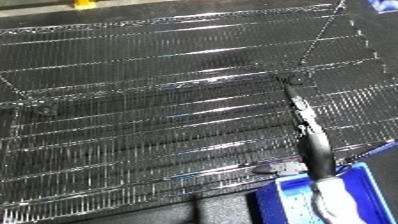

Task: Pick up the object and place it into the box

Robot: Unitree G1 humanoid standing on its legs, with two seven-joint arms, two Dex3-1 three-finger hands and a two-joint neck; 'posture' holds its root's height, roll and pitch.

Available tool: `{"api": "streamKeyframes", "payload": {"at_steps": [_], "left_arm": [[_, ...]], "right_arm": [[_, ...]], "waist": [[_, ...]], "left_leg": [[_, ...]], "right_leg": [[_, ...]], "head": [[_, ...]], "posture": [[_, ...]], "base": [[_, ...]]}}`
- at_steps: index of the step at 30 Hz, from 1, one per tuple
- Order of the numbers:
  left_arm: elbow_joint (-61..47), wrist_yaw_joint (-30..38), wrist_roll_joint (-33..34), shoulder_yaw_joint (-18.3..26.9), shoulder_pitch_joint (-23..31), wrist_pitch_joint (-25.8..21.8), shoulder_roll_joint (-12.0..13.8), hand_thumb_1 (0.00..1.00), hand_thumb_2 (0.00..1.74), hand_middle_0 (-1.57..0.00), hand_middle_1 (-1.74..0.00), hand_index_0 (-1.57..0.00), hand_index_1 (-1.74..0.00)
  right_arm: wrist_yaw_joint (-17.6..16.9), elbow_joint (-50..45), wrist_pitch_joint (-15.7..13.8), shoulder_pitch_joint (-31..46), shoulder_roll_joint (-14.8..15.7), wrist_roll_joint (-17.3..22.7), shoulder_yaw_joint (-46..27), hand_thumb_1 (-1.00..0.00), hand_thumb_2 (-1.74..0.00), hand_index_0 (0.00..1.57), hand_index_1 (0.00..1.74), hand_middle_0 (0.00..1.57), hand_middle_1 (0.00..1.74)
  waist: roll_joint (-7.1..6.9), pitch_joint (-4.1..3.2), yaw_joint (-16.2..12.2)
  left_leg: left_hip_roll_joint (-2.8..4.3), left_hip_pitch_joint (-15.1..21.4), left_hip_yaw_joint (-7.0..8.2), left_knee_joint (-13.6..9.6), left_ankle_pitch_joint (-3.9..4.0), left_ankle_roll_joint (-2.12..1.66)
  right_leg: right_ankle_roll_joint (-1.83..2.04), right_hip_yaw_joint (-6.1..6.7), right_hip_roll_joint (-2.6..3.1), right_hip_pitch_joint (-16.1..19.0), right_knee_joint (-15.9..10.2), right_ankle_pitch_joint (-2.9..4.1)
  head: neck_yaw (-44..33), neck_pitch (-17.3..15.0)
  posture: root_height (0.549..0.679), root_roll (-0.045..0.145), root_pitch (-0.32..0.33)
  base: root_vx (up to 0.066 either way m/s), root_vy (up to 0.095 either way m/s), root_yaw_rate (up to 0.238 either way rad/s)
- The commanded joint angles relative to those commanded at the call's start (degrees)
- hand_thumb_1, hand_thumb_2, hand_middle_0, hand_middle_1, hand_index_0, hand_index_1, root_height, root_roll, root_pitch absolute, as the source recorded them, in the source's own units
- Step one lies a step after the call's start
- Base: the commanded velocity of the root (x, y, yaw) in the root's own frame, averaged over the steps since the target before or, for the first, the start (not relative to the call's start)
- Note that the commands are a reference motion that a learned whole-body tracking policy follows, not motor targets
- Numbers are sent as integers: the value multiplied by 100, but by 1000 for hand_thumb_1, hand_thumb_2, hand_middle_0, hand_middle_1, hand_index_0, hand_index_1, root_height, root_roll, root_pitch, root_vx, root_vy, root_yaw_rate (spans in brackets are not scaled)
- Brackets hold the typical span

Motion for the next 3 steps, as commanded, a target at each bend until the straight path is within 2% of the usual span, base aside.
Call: {"api": "streamKeyframes", "payload": {"at_steps": [3], "left_arm": [[-34,40,10,33,-40,-16,2,1000,1740,-1570,-1740,-1570,-1740]], "right_arm": [[17,7,10,-61,-27,-18,97,0,0,0,0,0,0]], "waist": [[-21,-3,54]], "left_leg": [[-13,22,-21,-45,4,5]], "right_leg": [[5,-17,-4,19,-10,-13]], "head": [[-159,-57]], "posture": [[631,37,-184]], "base": [[31,11,57]]}}
